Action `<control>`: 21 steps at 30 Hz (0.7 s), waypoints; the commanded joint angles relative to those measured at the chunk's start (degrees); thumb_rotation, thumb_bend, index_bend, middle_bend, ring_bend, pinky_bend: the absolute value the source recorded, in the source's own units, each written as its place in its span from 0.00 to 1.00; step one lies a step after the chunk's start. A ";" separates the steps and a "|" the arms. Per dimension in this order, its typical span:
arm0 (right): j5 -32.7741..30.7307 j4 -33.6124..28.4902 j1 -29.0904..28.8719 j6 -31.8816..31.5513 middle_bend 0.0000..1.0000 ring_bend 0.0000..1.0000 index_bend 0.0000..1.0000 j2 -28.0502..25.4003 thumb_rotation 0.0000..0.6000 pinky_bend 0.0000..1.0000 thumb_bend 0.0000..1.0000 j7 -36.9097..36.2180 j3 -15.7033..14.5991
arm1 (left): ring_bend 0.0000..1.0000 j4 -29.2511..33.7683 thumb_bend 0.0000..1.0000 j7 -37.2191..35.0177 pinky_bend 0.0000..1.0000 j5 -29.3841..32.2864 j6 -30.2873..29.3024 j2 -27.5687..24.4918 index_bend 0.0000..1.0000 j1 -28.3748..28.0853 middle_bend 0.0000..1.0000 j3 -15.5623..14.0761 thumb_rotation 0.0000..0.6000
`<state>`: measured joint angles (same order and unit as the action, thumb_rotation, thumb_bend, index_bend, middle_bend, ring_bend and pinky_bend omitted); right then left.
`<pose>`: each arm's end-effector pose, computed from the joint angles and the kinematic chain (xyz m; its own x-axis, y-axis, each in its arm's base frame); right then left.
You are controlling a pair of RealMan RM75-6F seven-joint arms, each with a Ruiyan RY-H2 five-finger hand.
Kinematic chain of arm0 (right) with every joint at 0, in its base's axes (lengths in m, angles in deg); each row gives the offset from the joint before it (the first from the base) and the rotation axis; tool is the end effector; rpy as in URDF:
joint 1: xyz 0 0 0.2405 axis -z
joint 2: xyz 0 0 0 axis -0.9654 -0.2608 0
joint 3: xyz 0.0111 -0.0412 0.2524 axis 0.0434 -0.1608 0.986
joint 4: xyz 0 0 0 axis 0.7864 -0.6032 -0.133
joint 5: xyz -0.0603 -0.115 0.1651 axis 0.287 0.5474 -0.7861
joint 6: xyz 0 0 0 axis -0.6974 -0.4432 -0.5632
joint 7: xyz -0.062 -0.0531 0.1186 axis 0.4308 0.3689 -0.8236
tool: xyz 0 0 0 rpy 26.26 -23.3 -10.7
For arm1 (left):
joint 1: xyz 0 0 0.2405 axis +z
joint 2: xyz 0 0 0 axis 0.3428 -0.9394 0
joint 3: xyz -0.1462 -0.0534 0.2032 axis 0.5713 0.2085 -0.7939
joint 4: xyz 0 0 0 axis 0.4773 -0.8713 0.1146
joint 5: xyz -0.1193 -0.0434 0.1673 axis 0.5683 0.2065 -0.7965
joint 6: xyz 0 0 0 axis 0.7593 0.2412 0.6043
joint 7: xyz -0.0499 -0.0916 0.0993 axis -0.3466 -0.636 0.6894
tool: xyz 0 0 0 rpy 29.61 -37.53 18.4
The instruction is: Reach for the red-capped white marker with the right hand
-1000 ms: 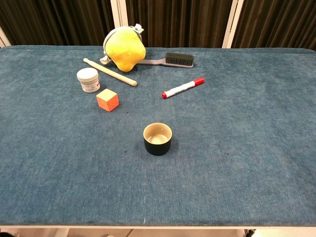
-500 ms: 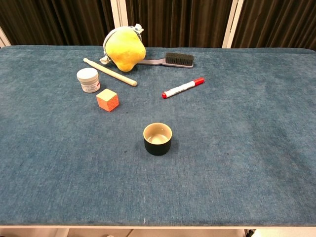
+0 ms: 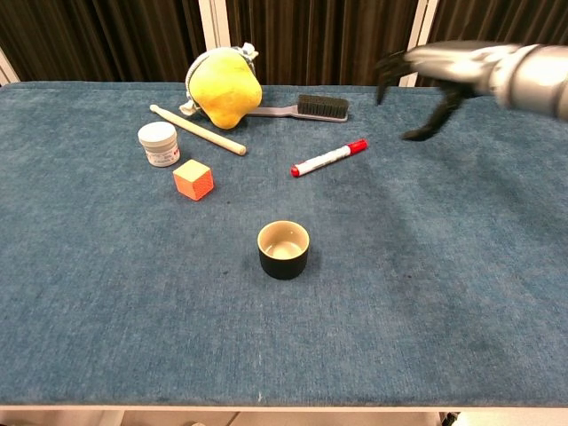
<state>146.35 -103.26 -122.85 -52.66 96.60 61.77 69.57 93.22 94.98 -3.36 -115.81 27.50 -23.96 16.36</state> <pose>-0.1470 -0.4097 0.0034 0.5120 -0.2757 0.8136 -0.8276 -0.4119 0.3812 -0.3175 0.1841 0.1697 0.4542 -0.0619 0.8887 0.8887 0.1018 -0.4471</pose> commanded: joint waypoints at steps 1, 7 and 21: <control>-1.86 4.52 -3.43 2.71 0.06 0.09 0.37 4.29 1.00 0.12 0.39 0.74 0.40 | 0.00 0.03 0.34 -0.20 0.17 0.17 0.08 -0.05 0.21 -0.02 0.00 0.09 1.00; -3.74 11.58 -7.35 5.66 0.06 0.09 0.40 9.50 1.00 0.12 0.39 0.32 0.09 | 0.00 0.14 0.34 -0.47 0.17 0.46 0.39 -0.12 0.21 -0.06 0.00 0.13 1.00; -3.72 23.02 -11.36 8.58 0.06 0.09 0.48 17.06 1.00 0.12 0.39 -3.34 -1.26 | 0.00 0.29 0.34 -0.51 0.17 0.82 0.46 -0.15 0.21 -0.06 0.00 0.29 1.00</control>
<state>142.55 -80.95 -133.83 -44.49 113.11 58.85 68.49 93.51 94.47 -2.54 -115.35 27.36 -24.02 16.65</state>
